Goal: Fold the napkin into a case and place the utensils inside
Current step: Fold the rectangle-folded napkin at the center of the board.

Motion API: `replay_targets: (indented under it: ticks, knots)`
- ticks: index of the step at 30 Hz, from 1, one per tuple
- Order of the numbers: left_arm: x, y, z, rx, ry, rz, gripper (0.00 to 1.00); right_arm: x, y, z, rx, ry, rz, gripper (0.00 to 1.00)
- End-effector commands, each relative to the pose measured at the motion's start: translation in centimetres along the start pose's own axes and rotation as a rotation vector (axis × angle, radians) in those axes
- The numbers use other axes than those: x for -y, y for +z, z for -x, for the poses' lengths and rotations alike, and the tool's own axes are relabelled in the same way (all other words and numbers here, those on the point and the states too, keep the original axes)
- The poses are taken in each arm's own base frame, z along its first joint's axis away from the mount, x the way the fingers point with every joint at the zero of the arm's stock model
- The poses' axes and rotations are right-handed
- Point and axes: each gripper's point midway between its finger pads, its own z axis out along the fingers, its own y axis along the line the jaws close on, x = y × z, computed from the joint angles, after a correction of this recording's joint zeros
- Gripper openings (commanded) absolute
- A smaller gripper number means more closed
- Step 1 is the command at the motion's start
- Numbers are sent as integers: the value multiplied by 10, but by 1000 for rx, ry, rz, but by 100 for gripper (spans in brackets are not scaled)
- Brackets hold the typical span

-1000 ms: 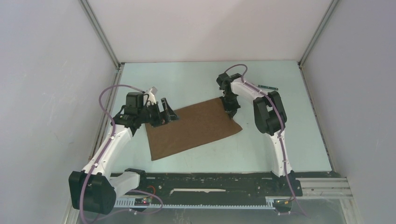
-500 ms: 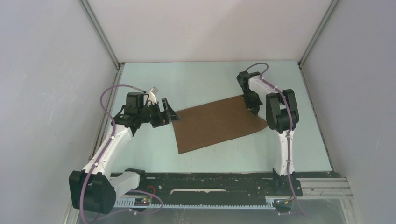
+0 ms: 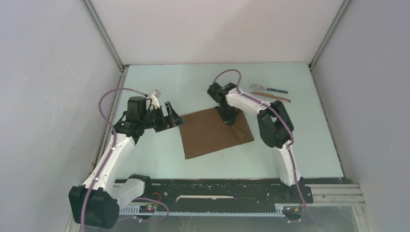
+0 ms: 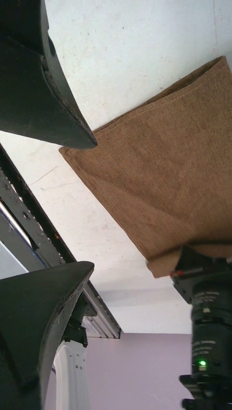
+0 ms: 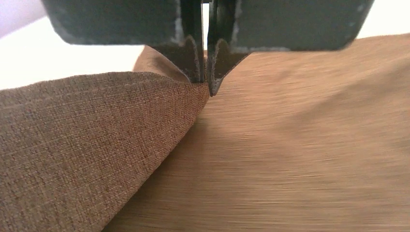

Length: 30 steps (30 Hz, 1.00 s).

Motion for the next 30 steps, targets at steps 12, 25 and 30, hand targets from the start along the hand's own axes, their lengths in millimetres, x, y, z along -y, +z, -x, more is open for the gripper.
replay_targets:
  ticks: [12, 25, 30]
  knots:
    - [3, -13, 2, 53, 18, 15, 93, -202, -65, 34, 71, -47, 747, 0]
    - [-1, -12, 0, 47, 11, 21, 93, -229, -74, 30, 55, -51, 823, 0]
    - [-2, -10, -1, 44, 2, 22, 93, -233, -73, 30, 54, -53, 830, 0]
